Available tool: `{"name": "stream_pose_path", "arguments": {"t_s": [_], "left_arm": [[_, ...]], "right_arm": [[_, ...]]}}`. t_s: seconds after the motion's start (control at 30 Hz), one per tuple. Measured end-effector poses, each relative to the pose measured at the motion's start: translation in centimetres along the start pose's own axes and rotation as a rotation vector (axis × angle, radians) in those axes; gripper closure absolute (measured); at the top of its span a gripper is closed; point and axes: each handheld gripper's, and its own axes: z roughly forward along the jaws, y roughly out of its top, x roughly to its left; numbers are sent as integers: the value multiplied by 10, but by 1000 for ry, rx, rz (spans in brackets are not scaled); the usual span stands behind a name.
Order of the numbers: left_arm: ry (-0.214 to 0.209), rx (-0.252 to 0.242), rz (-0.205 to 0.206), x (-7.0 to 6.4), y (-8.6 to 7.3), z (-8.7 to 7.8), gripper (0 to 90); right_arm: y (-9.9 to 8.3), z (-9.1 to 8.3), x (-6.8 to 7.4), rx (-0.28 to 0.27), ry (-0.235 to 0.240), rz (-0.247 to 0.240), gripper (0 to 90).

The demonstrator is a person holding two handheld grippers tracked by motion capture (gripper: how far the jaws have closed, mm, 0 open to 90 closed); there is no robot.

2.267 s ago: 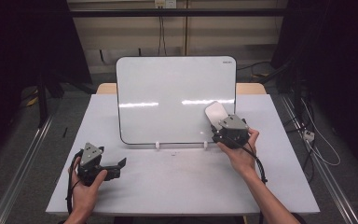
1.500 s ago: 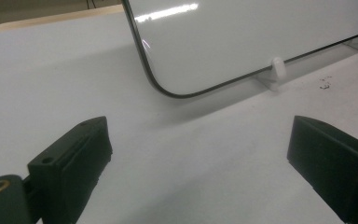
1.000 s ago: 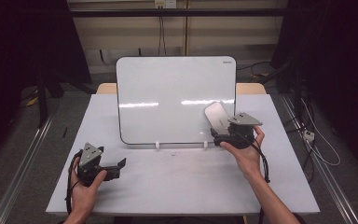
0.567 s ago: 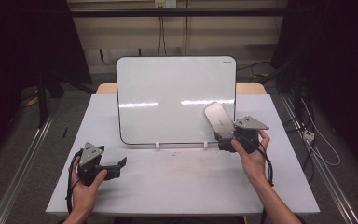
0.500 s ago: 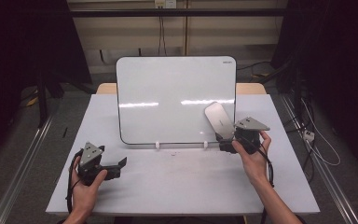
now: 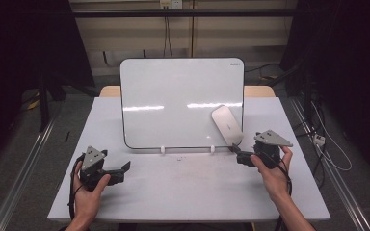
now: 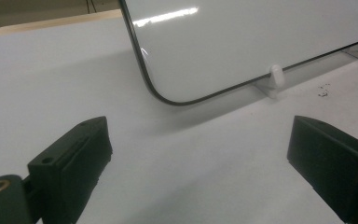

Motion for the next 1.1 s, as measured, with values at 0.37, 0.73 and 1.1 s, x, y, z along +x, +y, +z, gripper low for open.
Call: {"name": "stream_pose_path", "arguments": {"t_s": [0.37,0.73,1.1], "left_arm": [[4,-8,1,-1,0,-1,58],[10,-13,-4,-3,0,-4,59],[24,-2,-16,-2,-1,-2,59]], "right_arm": [[-21,-15,-7,-4,-10,32,86],[-46,-26,-14,13,-23,67,95],[-57,-33,-18,1,-42,98,88]]}}
